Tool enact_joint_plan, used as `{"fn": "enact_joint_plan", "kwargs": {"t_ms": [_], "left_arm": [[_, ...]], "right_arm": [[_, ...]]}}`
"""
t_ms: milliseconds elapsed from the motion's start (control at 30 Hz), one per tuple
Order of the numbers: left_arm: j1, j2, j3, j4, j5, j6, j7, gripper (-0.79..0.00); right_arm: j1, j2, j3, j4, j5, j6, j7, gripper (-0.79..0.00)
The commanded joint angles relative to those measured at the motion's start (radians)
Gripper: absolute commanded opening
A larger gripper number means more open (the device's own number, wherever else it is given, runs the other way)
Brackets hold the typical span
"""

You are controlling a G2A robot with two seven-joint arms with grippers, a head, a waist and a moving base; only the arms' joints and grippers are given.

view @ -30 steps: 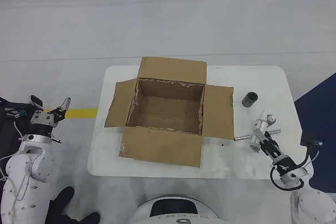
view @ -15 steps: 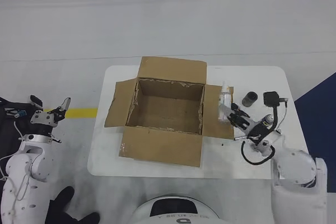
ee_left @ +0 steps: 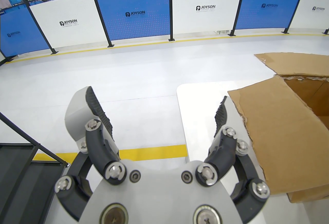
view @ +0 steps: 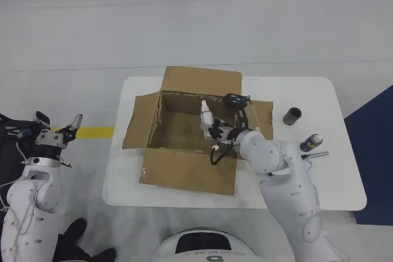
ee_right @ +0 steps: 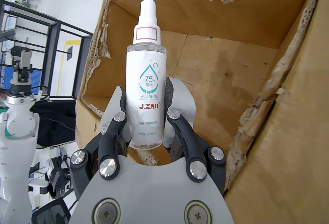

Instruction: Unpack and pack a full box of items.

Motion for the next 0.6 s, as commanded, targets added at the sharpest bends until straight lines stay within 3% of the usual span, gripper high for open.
{"fn": "enact_joint_plan", "kwargs": {"t_ms": [0,100,233,300,333,467,567], "left_arm": [[0.0,0.0,0.0,0.0,0.0,0.0,0.0,0.0],[0.0,0.0,0.0,0.0,0.0,0.0,0.0,0.0],[0.0,0.0,0.0,0.0,0.0,0.0,0.0,0.0],[0.0,0.0,0.0,0.0,0.0,0.0,0.0,0.0],[0.0,0.0,0.0,0.0,0.0,0.0,0.0,0.0],[0.0,0.0,0.0,0.0,0.0,0.0,0.0,0.0],[0.0,0.0,0.0,0.0,0.0,0.0,0.0,0.0]], "right_arm": [[0.004,-0.001,-0.031,0.009,-0.033,0.022,-0.004,-0.591],[0.001,-0.002,-0.056,0.014,-0.054,0.041,-0.008,-0.462],[-0.005,-0.001,-0.074,0.015,-0.082,0.062,-0.004,-0.394],[-0.011,0.0,-0.08,0.008,-0.097,0.073,-0.005,-0.095],[-0.016,0.001,-0.079,-0.002,-0.099,0.076,-0.007,0.0],[-0.068,0.01,-0.041,-0.086,-0.07,0.036,-0.022,0.0],[-0.163,0.024,0.047,-0.206,-0.003,-0.04,-0.055,0.0]]}}
